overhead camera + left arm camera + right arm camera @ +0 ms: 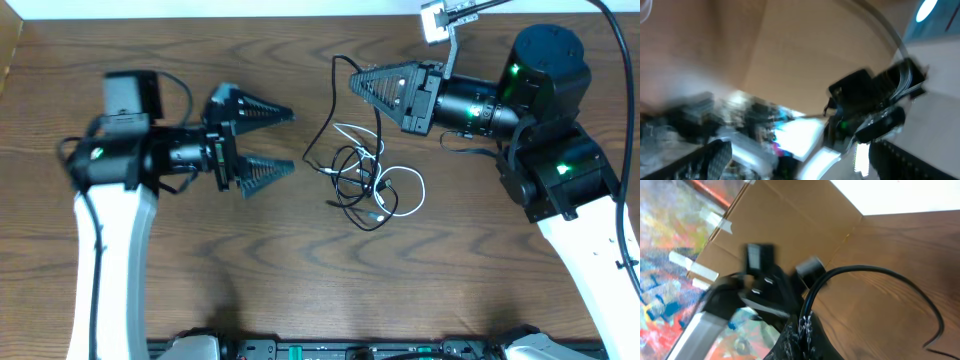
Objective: Untangle cables
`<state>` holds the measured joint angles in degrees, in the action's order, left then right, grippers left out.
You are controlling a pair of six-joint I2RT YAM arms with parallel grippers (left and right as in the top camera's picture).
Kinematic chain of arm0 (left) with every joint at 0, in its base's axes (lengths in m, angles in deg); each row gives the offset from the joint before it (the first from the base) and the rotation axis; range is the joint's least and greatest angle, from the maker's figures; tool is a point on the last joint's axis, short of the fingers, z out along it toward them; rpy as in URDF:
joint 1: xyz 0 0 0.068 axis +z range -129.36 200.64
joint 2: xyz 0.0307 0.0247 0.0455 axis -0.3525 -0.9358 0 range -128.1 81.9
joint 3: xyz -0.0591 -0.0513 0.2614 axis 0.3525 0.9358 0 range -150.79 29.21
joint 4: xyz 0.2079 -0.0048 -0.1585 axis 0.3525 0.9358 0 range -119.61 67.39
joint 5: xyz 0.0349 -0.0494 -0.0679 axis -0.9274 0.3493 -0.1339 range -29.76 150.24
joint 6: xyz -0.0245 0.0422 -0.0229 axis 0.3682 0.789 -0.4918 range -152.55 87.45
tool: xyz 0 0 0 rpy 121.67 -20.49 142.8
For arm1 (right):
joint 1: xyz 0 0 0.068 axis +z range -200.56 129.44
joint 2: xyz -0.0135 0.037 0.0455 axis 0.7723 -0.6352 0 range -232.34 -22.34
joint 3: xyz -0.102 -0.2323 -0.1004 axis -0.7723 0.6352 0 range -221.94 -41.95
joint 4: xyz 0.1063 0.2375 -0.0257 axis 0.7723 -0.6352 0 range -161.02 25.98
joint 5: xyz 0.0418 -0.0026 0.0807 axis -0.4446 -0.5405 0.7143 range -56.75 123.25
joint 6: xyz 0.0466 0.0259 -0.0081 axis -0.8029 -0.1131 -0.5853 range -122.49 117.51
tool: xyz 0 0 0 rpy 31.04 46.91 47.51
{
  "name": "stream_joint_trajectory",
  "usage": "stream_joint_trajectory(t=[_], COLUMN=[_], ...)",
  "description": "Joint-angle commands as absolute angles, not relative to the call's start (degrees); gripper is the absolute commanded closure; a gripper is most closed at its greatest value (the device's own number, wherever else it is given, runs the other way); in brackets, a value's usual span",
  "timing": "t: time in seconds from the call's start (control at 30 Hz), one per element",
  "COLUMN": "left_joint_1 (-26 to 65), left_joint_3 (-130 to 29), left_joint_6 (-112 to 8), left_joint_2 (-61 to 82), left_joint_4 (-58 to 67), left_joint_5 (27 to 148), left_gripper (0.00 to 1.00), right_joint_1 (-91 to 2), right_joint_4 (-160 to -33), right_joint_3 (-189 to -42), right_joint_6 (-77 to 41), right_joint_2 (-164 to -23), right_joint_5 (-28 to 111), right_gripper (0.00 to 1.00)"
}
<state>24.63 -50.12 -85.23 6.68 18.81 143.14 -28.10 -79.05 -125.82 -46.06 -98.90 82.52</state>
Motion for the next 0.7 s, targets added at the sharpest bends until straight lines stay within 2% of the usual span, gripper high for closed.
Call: stream_joint_trajectory(t=[0.0, 0.27, 0.37, 0.4, 0.67], left_joint_1=[24.8, 24.8, 24.8, 24.8, 24.8], left_joint_3=[-51.6, -51.6, -51.6, -51.6, -51.6], left_joint_6=[-103.4, -120.0, -120.5, -120.5, -120.5], left_joint_2=[11.6, 15.5, 15.3, 15.3, 15.2], left_joint_4=[12.3, -0.7, -0.5, -0.3, 0.0], left_joint_5=[131.0, 121.7, 121.7, 121.7, 121.7], left_gripper=[0.07, 0.07, 0.07, 0.02, 0.02], right_joint_1=[-26.2, -22.4, -21.2, -20.6, -17.4], right_joint_4=[-79.5, -77.6, -75.5, -75.1, -73.8], right_joint_3=[-126.3, -126.2, -126.3, -126.3, -126.2], right_joint_6=[-42.1, -41.0, -41.0, -41.0, -41.0], right_joint_2=[-99.2, -99.2, -99.2, -99.2, -99.2], right_joint_5=[84.8, 87.6, 89.0, 89.1, 88.3], right_gripper=[0.99, 0.99, 0.99, 0.99, 0.99])
